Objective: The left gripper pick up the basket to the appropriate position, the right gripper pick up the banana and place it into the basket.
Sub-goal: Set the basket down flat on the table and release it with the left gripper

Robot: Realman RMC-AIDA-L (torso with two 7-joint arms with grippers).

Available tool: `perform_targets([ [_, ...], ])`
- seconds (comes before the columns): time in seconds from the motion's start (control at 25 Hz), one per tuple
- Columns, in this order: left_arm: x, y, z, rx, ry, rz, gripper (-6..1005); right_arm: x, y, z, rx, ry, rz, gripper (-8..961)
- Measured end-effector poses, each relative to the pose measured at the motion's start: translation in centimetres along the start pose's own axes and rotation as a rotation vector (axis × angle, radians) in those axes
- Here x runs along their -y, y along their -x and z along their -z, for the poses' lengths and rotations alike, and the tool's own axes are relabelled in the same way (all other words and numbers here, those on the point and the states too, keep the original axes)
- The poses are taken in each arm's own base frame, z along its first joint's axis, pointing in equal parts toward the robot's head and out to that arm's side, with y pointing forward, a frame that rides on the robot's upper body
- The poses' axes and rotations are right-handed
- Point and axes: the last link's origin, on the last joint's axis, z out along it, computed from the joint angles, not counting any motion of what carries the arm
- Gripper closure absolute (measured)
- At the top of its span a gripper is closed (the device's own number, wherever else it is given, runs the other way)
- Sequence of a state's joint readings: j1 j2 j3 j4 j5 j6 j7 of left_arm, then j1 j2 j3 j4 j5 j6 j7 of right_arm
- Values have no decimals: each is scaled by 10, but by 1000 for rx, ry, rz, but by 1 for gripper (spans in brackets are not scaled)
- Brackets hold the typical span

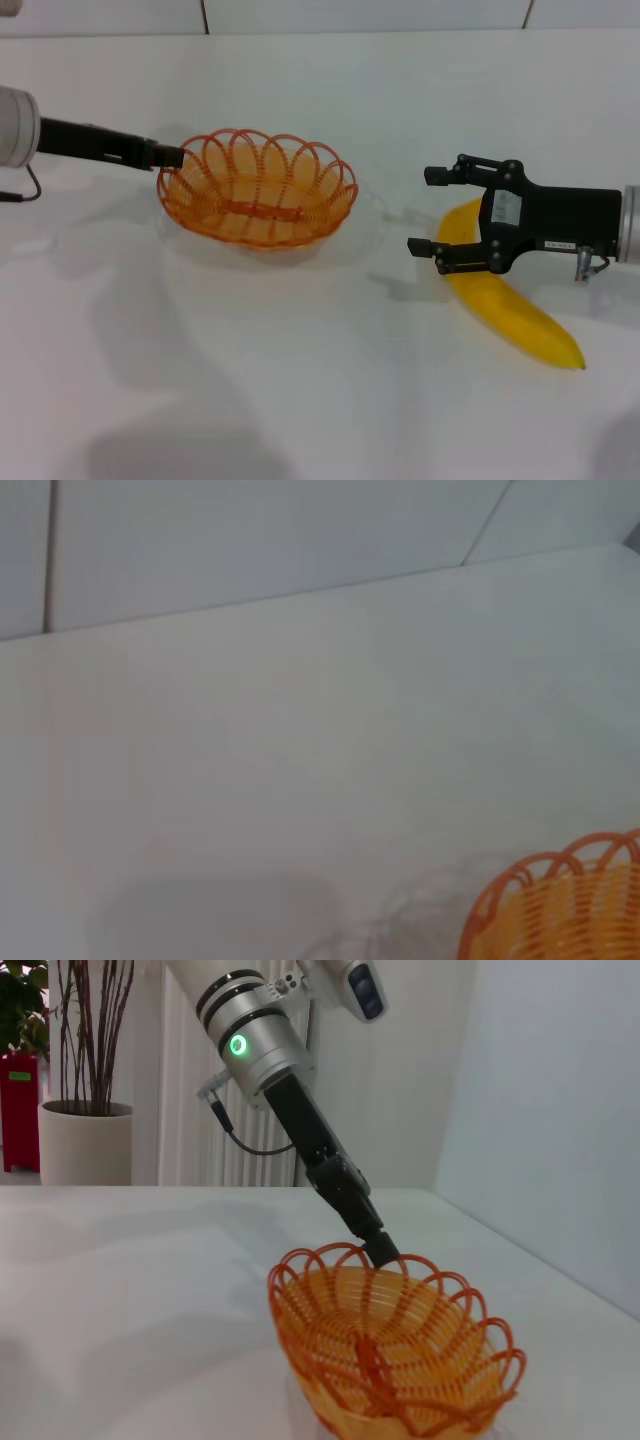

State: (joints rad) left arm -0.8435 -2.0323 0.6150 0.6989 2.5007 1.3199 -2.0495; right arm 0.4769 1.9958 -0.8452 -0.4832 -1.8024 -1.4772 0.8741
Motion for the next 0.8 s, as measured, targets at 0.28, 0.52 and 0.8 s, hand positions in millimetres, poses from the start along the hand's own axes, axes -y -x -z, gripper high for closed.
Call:
perform_targets([
  [0.28, 2, -6, -17, 20, -51, -4, 957, 4, 0, -8, -16, -22, -3, 86],
  [0.52, 8, -1, -24, 4, -93, 0, 957, 5, 0, -13, -19, -32, -5, 87],
  [0.8, 8, 2, -28, -31, -89, 13, 956, 5, 0, -14, -17, -32, -6, 88],
])
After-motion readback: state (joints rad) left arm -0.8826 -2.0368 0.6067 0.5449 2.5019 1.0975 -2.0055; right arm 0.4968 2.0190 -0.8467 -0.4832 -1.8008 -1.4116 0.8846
